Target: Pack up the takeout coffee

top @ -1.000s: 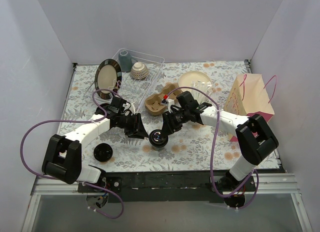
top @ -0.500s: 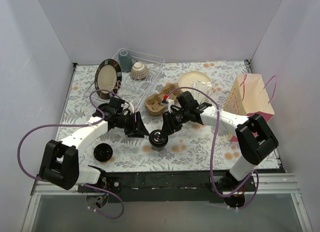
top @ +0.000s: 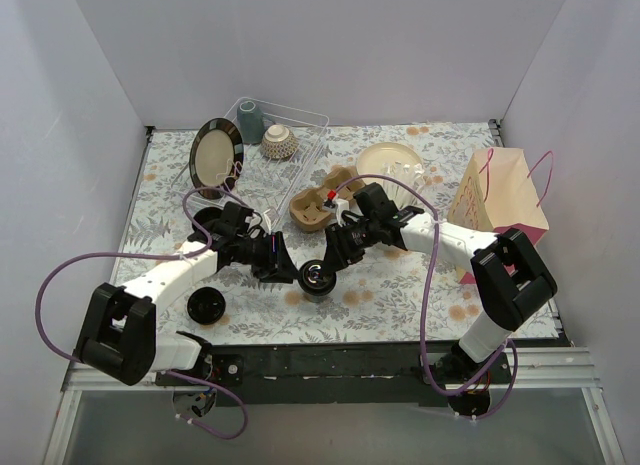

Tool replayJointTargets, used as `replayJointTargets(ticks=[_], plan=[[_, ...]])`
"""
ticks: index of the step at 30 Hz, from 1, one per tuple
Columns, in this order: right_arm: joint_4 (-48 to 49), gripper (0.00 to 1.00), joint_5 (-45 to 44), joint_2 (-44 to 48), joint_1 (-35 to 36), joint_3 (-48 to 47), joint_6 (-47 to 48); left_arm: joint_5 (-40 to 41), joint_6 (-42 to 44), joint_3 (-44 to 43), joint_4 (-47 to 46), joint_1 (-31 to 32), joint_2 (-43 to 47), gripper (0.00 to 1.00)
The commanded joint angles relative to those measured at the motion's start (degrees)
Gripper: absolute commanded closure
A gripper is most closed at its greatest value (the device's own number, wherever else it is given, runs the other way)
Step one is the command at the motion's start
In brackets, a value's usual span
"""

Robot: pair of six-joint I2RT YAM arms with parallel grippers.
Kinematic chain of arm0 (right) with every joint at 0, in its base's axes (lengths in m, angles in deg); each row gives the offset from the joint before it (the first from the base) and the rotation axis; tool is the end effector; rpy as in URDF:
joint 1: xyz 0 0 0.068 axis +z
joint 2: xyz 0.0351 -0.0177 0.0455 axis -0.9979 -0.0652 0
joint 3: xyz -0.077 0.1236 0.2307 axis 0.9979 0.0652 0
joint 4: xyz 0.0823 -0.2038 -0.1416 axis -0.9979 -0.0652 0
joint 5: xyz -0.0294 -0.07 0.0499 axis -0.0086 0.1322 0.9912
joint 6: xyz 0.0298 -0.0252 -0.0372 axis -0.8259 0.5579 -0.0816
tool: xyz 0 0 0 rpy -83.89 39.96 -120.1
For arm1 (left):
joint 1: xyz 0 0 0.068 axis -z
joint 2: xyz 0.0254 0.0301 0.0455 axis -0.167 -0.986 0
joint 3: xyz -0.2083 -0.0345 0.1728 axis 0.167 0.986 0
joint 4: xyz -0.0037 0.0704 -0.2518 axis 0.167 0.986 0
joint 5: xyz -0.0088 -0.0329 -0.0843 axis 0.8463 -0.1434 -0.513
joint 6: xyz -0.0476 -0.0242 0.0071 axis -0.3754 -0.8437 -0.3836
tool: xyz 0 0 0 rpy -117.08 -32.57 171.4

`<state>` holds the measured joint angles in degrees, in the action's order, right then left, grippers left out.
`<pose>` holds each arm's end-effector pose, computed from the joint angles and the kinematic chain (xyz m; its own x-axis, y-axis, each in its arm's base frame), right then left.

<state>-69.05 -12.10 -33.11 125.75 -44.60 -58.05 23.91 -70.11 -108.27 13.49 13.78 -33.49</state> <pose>0.2450 0.2316 0.2022 -0.7703 -0.3910 -0.5037 -0.6371 0.4390 0.6335 0.2106 -0.1158 0.1994 -0.8170 -0.4457 0.3659 -0.5669 0.5046 -0.6511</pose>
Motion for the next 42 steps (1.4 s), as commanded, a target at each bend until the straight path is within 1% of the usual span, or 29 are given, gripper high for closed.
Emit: replayJointTargets(ticks=[1, 5, 9, 11, 15, 18, 23, 25, 29, 30, 31, 33, 42], plan=[[-8.7, 0.55, -9.9, -4.0, 0.7, 4.8, 3.4, 0.3, -1.3, 1.2, -2.7, 1.3, 0.4, 0.66], [-7.9, 0.55, -10.1, -3.9, 0.7, 6.1, 3.4, 1.9, -3.1, 3.4, -3.2, 1.9, -1.8, 0.69], [-6.3, 0.57, -10.2, -4.2, 0.7, 8.3, 3.5, 5.7, -5.3, 5.1, -1.1, 2.1, -4.2, 0.75], [-5.2, 0.57, -10.0, -4.5, 0.7, 9.2, 3.4, 8.2, -7.2, 5.5, 0.5, 2.1, -5.2, 0.76], [-3.8, 0.57, -9.9, -4.9, 0.7, 10.6, 3.6, 8.9, -8.8, 6.3, 1.3, 2.1, -9.1, 0.76], [-4.1, 0.58, -10.1, -5.2, 0.7, 10.8, 4.0, 9.0, -8.8, 5.5, 0.9, 2.1, -8.5, 0.74], [-4.3, 0.58, -10.6, -4.5, 0.7, 10.6, 4.1, 10.8, -8.8, 2.0, 4.4, 2.1, -6.9, 0.7], [-4.8, 0.58, -10.6, -4.3, 0.7, 10.0, 4.2, 9.8, -8.2, 0.5, 5.5, 2.1, -6.9, 0.69], [-5.6, 0.58, -10.9, -3.6, 0.7, 8.4, 4.2, 8.0, -7.8, -6.2, 7.4, 2.1, -6.0, 0.63], [-5.8, 0.58, -11.0, -3.5, 0.7, 8.2, 4.1, 7.4, -7.7, -7.1, 7.9, 2.1, -6.0, 0.6], [-5.9, 0.58, -11.0, -3.3, 0.7, 7.9, 4.1, 5.8, -6.9, -8.0, 8.6, 2.1, -6.0, 0.59], [-6.3, 0.58, -11.0, -3.1, 0.7, 7.3, 4.3, 5.1, -6.5, -10.1, 9.4, 2.1, -6.0, 0.56], [-7.7, 0.58, -11.4, -3.3, 0.7, 5.5, 4.2, 4.7, -4.7, -14.7, 11.4, 2.1, -3.8, 0.52]])
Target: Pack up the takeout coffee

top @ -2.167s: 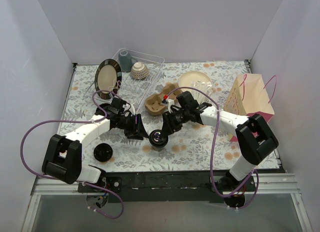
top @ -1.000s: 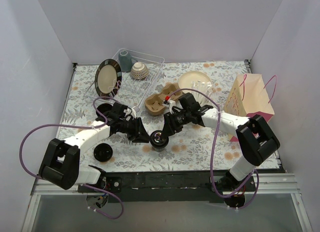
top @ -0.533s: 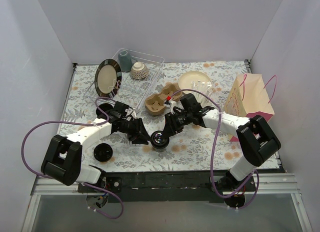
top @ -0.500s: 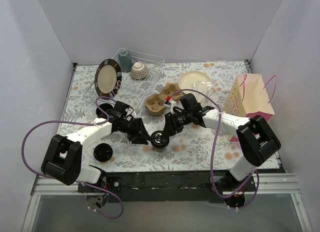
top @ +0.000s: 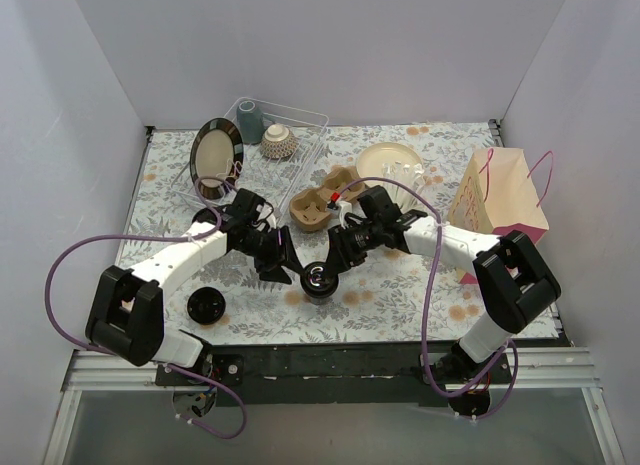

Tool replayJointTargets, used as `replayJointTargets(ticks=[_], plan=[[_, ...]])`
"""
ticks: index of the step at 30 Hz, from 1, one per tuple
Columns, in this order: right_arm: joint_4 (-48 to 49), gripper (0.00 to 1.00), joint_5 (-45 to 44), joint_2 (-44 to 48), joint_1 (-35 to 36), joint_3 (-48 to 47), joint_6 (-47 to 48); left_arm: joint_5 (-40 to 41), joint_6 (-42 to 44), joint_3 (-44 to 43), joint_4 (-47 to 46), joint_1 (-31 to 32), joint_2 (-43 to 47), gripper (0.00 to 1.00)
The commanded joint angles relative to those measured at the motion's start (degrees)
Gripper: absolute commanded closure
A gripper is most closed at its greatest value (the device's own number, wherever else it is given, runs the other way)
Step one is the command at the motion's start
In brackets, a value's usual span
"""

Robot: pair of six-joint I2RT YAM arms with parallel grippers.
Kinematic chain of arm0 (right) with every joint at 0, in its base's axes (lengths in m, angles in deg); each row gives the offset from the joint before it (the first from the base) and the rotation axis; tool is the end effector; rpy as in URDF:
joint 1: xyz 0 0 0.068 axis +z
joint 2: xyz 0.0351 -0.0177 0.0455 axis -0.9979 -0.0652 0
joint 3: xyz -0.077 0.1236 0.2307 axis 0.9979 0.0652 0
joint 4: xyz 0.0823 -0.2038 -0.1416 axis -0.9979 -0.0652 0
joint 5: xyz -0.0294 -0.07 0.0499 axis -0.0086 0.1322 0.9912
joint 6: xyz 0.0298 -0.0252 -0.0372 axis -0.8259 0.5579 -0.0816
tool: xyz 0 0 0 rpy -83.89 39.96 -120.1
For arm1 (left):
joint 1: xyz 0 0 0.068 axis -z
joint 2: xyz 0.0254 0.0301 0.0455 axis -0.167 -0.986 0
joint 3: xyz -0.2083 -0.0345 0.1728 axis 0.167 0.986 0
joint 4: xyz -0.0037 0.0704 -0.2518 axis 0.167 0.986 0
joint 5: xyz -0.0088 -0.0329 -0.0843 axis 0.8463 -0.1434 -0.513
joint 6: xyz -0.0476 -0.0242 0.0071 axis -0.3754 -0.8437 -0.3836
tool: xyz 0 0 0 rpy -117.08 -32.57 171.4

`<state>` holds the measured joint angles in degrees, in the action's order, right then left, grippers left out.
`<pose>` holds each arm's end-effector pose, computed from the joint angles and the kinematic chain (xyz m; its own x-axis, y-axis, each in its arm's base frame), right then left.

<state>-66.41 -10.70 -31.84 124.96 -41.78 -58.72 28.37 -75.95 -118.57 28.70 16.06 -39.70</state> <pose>0.2420 0.2240 0.1979 -0.7754 -0.3743 -0.5087 -0.6310 0.4252 0.6489 0.2210 -0.1289 0.2129 -0.6929 -0.5545 0.4608 -0.7210 0.5375 -0.4373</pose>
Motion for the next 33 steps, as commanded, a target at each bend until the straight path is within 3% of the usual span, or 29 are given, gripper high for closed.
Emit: replayJointTargets(ticks=[1, 17, 19, 33], plan=[[-10.5, 0.58, -12.9, -4.5, 1.5, 2.3, 4.7, 0.2, 1.2, -4.9, -3.9, -0.2, 2.4, 0.52], [-15.0, 0.35, -13.7, -1.6, 1.1, -6.1, 1.2, -0.2, 2.1, -1.1, -5.8, 0.1, 1.1, 0.52], [-15.3, 0.25, -13.6, -1.1, 0.8, -6.8, 1.1, 0.0, 2.3, -1.0, -5.8, 0.1, 1.1, 0.52], [-18.4, 0.23, -12.0, 0.1, 0.2, -13.6, 0.5, 1.2, 3.1, -0.9, -4.2, 0.2, 1.9, 0.52]])
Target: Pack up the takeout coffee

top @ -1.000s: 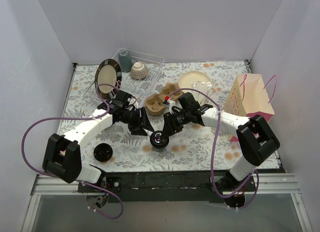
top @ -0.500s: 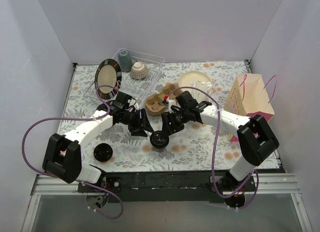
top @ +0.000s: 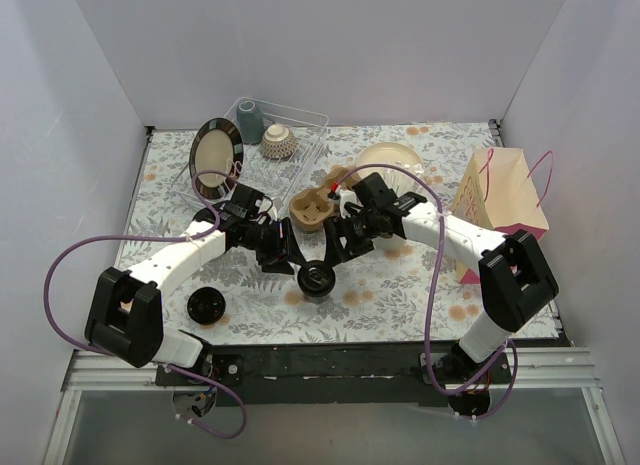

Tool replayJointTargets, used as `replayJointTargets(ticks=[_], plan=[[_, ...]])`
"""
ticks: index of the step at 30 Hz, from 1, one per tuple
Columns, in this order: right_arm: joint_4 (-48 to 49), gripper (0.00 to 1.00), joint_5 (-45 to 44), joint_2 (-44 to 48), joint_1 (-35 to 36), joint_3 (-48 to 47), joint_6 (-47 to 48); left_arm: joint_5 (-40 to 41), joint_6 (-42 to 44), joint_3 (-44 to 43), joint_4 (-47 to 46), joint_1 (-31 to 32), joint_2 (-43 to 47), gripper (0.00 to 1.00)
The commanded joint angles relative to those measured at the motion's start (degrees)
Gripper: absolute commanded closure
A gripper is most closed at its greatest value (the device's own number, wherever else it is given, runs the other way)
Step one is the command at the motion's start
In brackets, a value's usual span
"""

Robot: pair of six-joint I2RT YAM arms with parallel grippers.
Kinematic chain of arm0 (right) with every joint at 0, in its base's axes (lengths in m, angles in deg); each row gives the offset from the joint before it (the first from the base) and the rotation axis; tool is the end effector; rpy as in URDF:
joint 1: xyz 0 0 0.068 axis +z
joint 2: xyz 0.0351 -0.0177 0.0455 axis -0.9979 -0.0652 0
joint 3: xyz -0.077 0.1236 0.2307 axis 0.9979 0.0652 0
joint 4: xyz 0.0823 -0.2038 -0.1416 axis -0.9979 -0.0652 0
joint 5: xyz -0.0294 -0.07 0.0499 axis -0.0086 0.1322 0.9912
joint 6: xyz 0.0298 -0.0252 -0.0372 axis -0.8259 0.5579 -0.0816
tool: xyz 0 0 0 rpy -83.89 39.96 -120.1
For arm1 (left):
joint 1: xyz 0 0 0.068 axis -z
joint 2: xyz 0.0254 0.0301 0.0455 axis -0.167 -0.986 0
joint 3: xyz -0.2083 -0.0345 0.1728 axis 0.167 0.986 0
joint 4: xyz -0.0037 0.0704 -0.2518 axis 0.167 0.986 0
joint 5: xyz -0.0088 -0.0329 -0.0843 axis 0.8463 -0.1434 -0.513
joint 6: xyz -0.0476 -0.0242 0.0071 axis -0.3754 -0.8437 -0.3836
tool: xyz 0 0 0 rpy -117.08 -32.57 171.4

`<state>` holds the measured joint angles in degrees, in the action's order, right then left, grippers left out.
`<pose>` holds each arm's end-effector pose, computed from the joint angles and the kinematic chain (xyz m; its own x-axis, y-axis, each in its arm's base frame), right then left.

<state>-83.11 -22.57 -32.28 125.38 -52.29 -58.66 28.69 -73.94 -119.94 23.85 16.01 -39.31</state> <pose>0.2517 0.2273 0.2290 -0.8135 -0.3749 -0.4446 -0.5769 0.6164 0.5359 0.2312 -0.1334 0.2246 -0.7606 -0.5186 0.3905 -0.6446 0.5319 -0.5492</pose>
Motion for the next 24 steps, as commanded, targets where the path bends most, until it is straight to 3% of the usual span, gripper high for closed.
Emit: replayJointTargets(ticks=[1, 14, 24], plan=[[-1.5, 0.23, -0.1, 0.6, -0.2, -3.3, 0.3, 0.9, 1.0, 0.7, 0.8, 0.2, 1.7, 0.53], [-6.3, 0.33, -3.3, 5.5, -0.2, -10.0, -2.5, 8.0, 6.9, -6.0, 4.1, 1.0, 4.6, 0.53], [-15.7, 0.3, -21.3, 16.3, -0.2, -15.4, -5.9, 24.4, 13.4, -16.4, 5.6, 14.6, 3.4, 0.42]])
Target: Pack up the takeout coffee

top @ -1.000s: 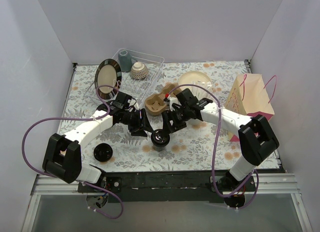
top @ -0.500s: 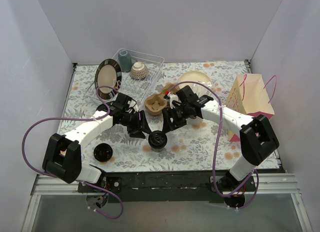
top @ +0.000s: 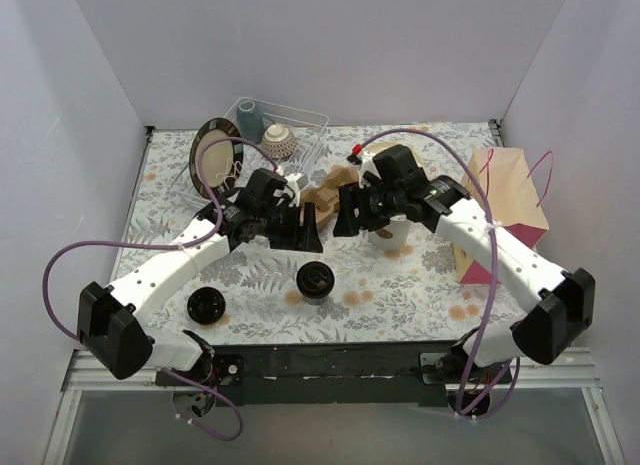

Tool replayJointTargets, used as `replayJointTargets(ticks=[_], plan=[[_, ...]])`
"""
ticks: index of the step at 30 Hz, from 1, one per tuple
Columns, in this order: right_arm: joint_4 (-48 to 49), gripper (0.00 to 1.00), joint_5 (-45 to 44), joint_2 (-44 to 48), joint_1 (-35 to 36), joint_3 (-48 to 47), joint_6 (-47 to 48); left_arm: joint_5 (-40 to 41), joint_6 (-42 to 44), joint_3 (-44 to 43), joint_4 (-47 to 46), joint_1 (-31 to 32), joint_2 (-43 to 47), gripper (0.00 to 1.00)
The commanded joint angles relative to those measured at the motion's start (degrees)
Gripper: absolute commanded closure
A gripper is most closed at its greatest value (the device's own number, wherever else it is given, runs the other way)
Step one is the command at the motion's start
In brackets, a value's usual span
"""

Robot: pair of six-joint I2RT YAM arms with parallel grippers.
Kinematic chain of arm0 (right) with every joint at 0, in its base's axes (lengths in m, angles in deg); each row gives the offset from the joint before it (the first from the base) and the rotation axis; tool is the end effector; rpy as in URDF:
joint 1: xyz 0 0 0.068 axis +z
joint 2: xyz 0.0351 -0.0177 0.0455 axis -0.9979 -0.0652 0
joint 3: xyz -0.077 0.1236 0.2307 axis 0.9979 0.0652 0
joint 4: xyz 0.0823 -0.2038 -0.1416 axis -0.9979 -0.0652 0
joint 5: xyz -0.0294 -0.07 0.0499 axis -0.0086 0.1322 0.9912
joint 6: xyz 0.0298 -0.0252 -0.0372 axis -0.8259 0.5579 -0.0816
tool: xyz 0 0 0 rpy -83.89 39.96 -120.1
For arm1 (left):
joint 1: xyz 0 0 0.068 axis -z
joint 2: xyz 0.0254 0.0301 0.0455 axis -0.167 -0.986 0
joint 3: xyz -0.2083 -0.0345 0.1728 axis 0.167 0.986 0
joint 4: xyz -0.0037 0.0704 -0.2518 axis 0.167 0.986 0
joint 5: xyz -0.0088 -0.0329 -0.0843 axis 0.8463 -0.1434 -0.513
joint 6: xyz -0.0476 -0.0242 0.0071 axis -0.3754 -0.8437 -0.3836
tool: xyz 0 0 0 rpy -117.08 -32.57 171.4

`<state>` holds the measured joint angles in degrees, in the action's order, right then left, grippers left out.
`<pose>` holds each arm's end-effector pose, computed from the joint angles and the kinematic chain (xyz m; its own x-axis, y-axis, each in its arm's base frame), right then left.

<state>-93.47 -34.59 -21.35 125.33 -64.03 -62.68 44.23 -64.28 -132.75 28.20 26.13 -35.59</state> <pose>0.2359 0.2053 0.3386 -0.7513 -0.2135 -0.6244 -0.5582 0.7103 0.4287 0.2175 -0.1710 0.3017 -0.9134 -0.4070 -0.0120 -0.2951 0.6821 -0.6691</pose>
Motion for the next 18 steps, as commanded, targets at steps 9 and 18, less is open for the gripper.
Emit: replayJointTargets(ticks=[9, 18], plan=[[-7.7, 0.02, -21.5, 16.2, -0.1, -4.2, -3.3, 17.8, 2.1, -6.8, 5.5, 12.5, -6.9, 0.15], [-7.7, 0.02, -25.3, 18.4, -0.1, -4.1, -3.2, 24.3, -1.6, -7.0, 9.3, 17.4, -7.5, 0.14]])
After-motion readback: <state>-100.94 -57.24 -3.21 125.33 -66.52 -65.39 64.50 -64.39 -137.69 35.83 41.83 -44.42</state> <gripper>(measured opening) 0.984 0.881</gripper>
